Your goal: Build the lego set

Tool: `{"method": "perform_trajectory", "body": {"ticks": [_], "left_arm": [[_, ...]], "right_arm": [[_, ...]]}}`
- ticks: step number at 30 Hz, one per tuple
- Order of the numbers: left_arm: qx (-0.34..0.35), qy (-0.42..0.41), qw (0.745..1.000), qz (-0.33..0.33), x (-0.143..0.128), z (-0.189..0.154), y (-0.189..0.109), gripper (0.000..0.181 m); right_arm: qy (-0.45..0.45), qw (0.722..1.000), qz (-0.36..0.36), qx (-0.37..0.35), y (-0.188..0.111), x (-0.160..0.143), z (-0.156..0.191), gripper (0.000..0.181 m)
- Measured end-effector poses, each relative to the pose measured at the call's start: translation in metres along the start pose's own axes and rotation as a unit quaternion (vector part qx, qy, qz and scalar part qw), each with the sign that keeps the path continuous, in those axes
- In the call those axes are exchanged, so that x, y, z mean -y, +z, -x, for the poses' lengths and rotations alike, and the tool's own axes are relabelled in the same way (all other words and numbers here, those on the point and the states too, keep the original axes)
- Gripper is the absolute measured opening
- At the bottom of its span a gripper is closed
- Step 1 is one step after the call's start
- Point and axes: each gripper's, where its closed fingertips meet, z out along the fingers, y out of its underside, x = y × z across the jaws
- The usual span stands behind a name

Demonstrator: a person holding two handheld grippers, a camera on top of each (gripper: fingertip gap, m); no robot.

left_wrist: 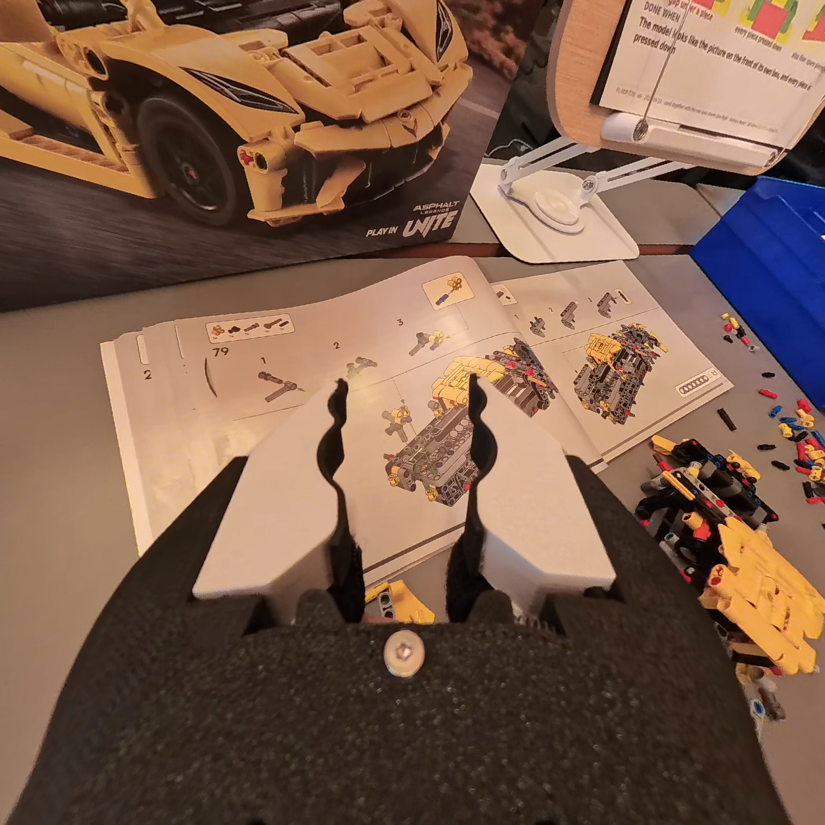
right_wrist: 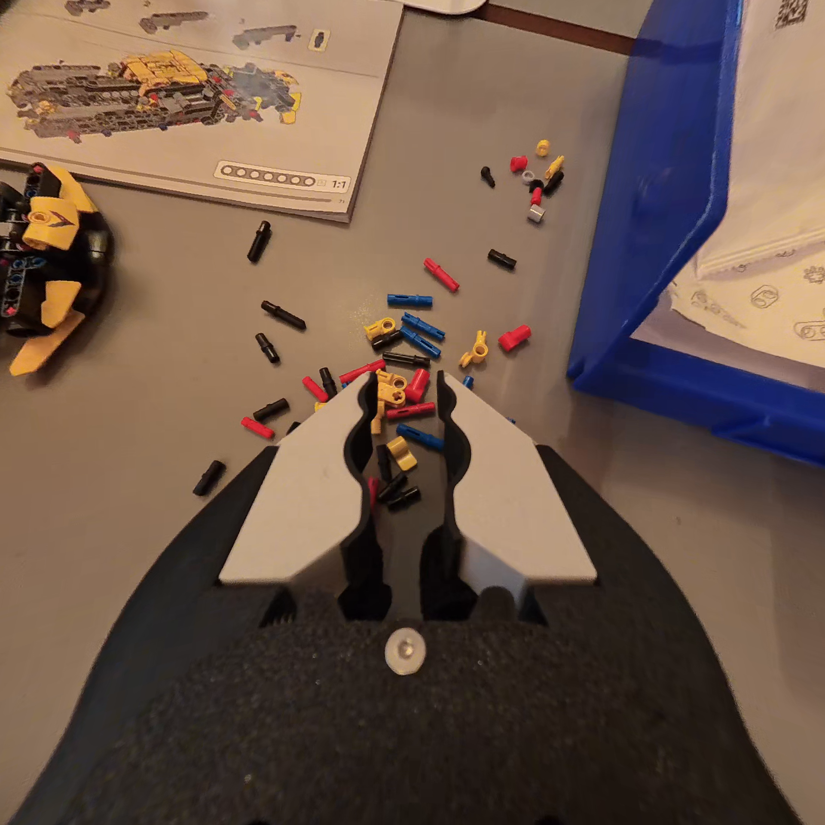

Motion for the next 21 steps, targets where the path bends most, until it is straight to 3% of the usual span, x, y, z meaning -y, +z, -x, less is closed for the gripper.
{"method": "perform_trajectory", "body": {"ticks": [11,16,21], "left_arm": [[0.002,0.01,1.0,0.011,-0.005,-0.003,0.004,0.055],[0.001,0.009,1.0,0.013,-0.007,-0.003,0.005,0.055],[0.0,0.009,1.0,0.018,-0.009,-0.003,0.008,0.055]], "right_arm": [[-0.016,1.0,0.006,0.002,0.008,0.007,0.004,0.023],[-0.018,0.996,-0.004,0.087,-0.013,-0.002,0.033,0.018],[-0.036,0.997,0.01,0.061,-0.037,-0.028,0.038,0.019]]}}
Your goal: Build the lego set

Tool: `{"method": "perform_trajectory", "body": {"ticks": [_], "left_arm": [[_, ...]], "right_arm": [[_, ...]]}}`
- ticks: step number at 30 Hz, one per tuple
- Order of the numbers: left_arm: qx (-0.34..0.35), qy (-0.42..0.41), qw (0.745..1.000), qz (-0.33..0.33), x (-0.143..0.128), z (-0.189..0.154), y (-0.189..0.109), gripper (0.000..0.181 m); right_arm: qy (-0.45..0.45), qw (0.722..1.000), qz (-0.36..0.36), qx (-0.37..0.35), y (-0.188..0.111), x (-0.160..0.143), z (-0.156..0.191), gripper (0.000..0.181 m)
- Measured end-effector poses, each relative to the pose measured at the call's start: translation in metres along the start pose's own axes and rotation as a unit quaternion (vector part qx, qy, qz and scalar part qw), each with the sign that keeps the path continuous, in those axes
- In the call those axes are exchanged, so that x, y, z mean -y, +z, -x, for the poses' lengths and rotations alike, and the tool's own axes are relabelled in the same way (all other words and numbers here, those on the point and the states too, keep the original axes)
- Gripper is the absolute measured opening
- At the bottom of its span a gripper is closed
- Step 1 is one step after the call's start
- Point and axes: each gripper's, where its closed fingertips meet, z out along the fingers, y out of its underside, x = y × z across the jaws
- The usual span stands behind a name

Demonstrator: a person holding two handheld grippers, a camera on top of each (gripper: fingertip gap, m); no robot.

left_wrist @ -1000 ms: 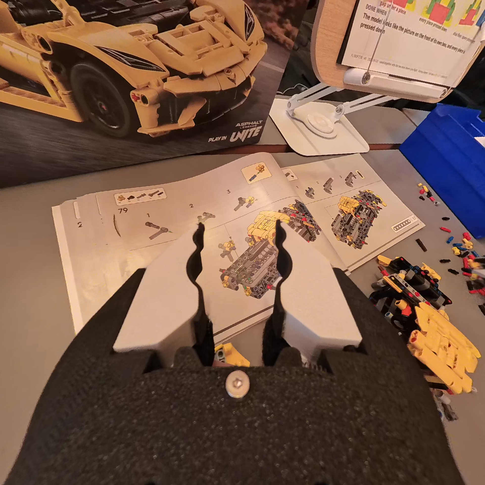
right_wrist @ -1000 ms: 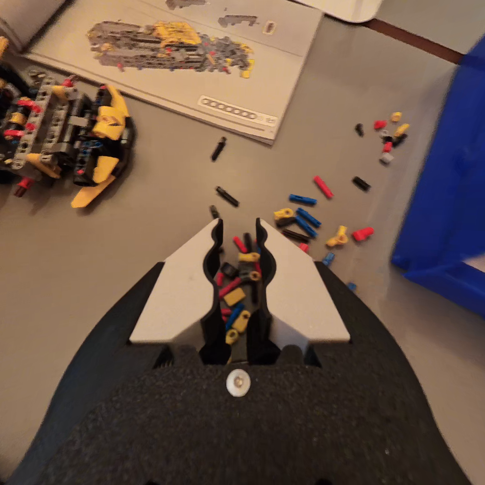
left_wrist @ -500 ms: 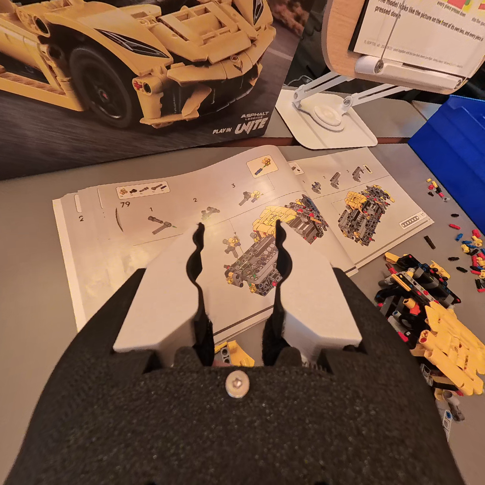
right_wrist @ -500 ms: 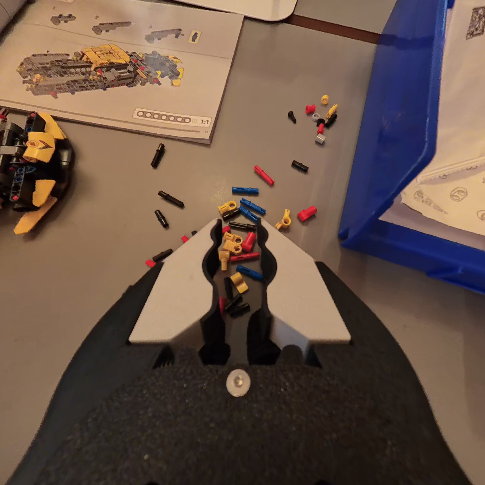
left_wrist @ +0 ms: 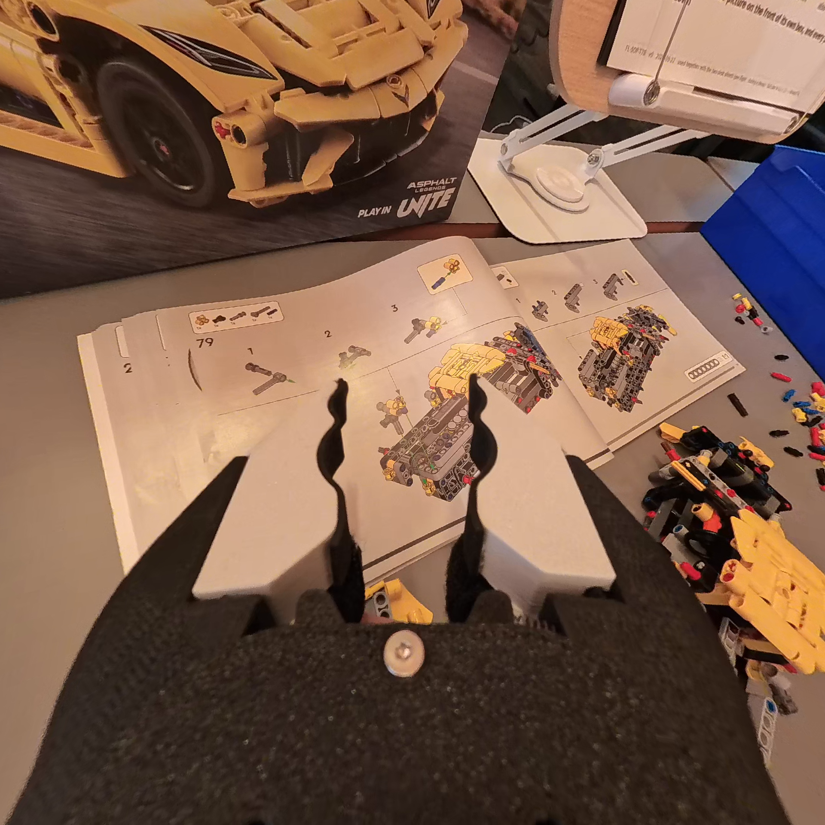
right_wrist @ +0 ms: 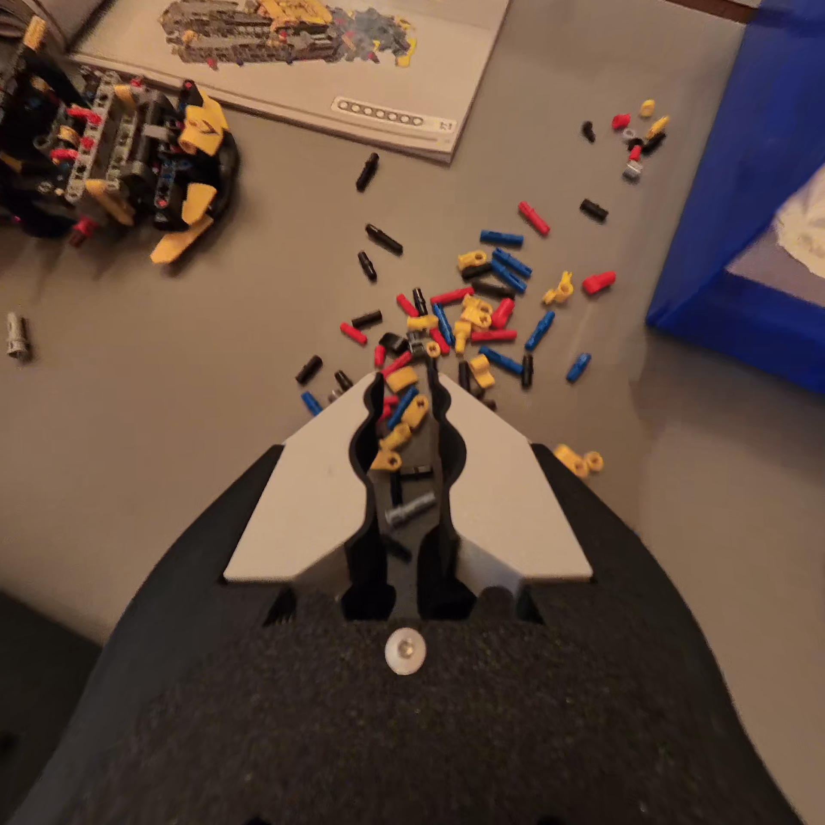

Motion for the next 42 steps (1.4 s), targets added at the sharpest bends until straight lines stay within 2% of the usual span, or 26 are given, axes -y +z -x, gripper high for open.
{"method": "perform_trajectory", "body": {"ticks": [8,11,15,18,25,28,31,36,42], "left_arm": [[0.001,0.0,1.0,-0.004,0.002,0.0,-0.002,0.055],[0.0,0.001,1.0,-0.005,0.003,-0.001,-0.003,0.055],[0.0,0.005,1.0,-0.004,0.003,-0.003,-0.002,0.055],[0.002,0.009,1.0,0.001,0.0,-0.004,0.0,0.055],[0.006,0.004,1.0,0.004,-0.002,0.001,0.001,0.055],[0.005,0.005,1.0,0.001,0.0,-0.001,-0.001,0.055],[0.006,0.008,1.0,-0.002,0.001,-0.002,-0.003,0.055],[0.016,0.014,1.0,-0.001,0.001,0.002,-0.004,0.055],[0.027,0.012,0.999,0.014,-0.008,0.011,-0.001,0.055]], "right_arm": [[0.01,0.999,0.037,-0.037,-0.058,-0.053,-0.012,0.02],[0.025,0.999,0.024,0.001,-0.074,-0.064,-0.004,0.02],[0.02,0.999,0.025,0.03,-0.078,-0.074,0.008,0.02],[0.017,0.999,0.014,0.038,-0.075,-0.07,0.013,0.02],[0.017,1.0,0.014,0.017,-0.074,-0.065,0.007,0.02],[0.031,0.999,-0.019,0.012,-0.073,-0.05,0.007,0.021],[0.061,0.995,-0.079,0.01,-0.065,-0.017,0.015,0.022],[0.089,0.98,-0.174,0.035,-0.036,0.045,0.044,0.023],[0.063,0.966,-0.25,0.028,0.002,0.104,0.038,0.023]]}}
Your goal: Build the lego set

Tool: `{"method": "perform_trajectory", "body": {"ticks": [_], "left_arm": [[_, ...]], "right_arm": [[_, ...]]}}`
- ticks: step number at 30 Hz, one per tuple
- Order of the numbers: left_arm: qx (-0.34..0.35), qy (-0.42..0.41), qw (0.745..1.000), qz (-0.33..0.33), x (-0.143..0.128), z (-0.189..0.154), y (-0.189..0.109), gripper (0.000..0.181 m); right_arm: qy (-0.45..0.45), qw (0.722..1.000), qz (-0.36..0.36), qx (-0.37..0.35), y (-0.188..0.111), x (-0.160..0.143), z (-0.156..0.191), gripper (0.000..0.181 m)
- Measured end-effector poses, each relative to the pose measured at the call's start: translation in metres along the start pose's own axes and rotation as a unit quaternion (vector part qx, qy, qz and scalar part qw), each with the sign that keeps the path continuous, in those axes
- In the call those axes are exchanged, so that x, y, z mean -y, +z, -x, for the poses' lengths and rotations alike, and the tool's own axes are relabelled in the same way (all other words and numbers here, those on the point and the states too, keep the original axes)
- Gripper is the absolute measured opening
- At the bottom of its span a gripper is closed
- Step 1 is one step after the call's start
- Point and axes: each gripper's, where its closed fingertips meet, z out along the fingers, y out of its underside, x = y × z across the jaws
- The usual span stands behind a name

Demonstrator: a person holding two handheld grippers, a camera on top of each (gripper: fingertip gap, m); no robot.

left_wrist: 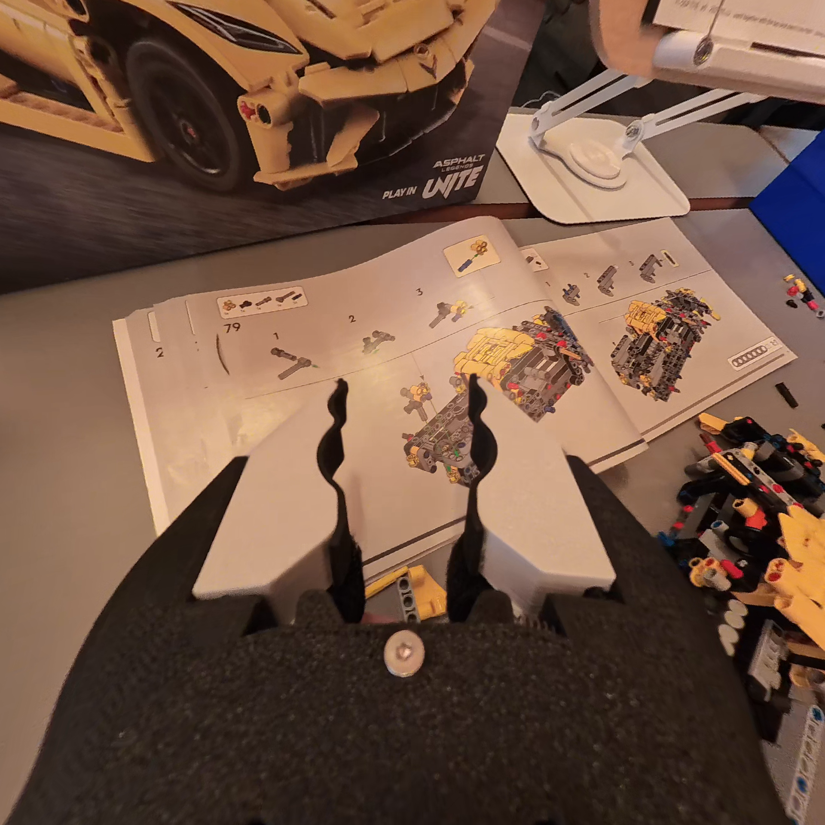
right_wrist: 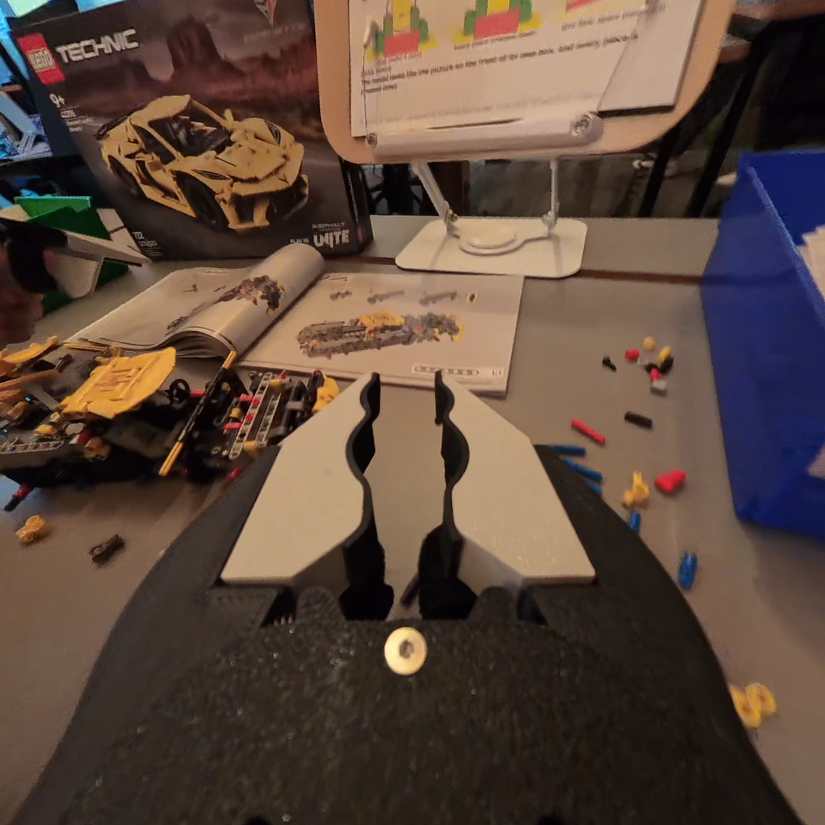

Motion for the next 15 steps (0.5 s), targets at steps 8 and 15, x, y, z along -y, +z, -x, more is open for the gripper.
{"method": "perform_trajectory", "body": {"ticks": [8,15], "left_arm": [[0.009,0.0,1.0,0.016,-0.009,0.008,0.005,0.055],[0.006,-0.011,1.0,0.014,-0.01,0.009,0.004,0.055]], "right_arm": [[-0.031,0.999,0.008,0.031,0.047,0.015,0.008,0.022],[-0.049,0.997,0.022,0.051,0.072,0.019,0.025,0.022]]}}
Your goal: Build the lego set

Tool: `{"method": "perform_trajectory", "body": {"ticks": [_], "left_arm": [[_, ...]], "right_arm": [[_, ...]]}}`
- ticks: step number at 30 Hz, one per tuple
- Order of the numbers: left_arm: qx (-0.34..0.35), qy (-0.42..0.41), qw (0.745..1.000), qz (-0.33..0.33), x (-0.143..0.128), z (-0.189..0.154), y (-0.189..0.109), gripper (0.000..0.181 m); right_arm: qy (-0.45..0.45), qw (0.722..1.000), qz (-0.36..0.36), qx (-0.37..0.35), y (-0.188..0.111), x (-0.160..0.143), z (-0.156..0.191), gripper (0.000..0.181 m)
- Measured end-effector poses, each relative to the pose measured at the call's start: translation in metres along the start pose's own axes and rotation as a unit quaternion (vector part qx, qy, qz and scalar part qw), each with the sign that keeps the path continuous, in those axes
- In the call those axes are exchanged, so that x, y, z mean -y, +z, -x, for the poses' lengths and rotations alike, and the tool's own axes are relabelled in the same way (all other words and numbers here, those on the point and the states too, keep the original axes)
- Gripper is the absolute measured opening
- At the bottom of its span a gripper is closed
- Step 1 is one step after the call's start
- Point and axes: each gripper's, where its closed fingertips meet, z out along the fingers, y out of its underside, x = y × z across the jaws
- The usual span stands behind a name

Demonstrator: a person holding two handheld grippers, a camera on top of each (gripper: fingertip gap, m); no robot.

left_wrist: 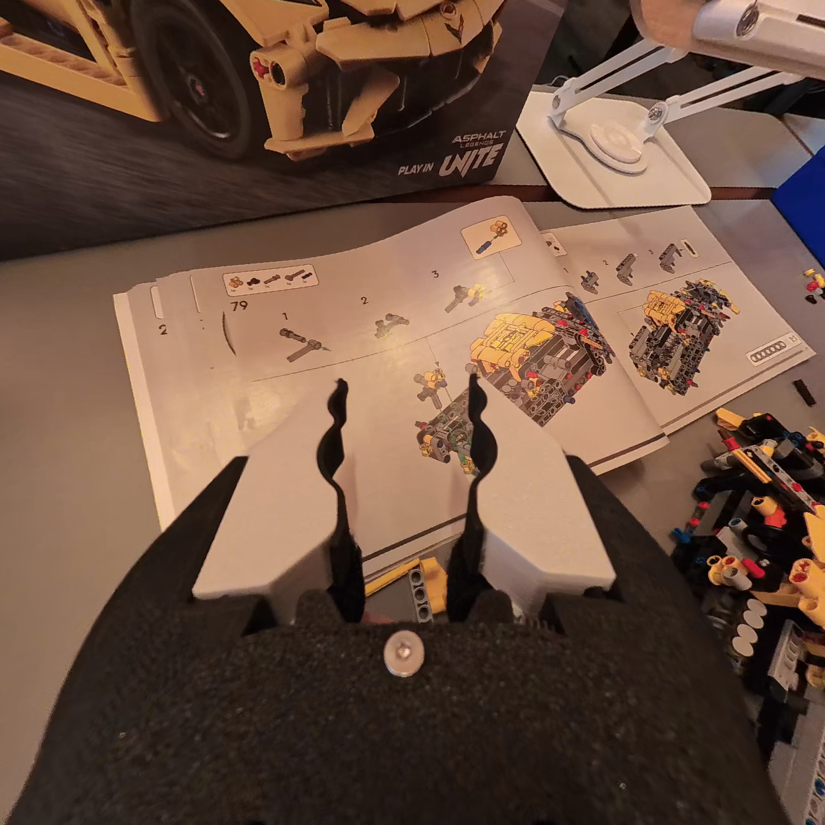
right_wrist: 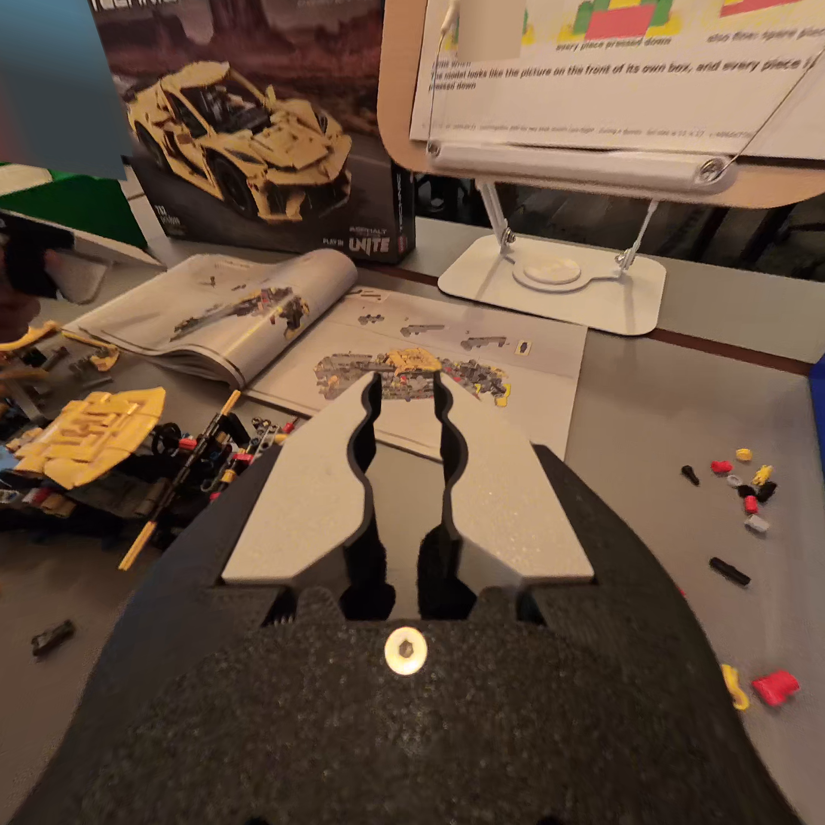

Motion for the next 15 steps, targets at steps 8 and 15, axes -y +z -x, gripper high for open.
{"method": "perform_trajectory", "body": {"ticks": [8,15], "left_arm": [[-0.01,-0.01,1.0,0.002,-0.002,-0.003,0.001,0.055],[-0.033,0.015,0.998,-0.047,0.021,-0.033,-0.014,0.055]], "right_arm": [[-0.02,0.998,0.006,-0.06,-0.024,0.01,-0.027,0.022],[-0.026,0.976,0.042,-0.214,-0.149,0.029,-0.096,0.022]]}}
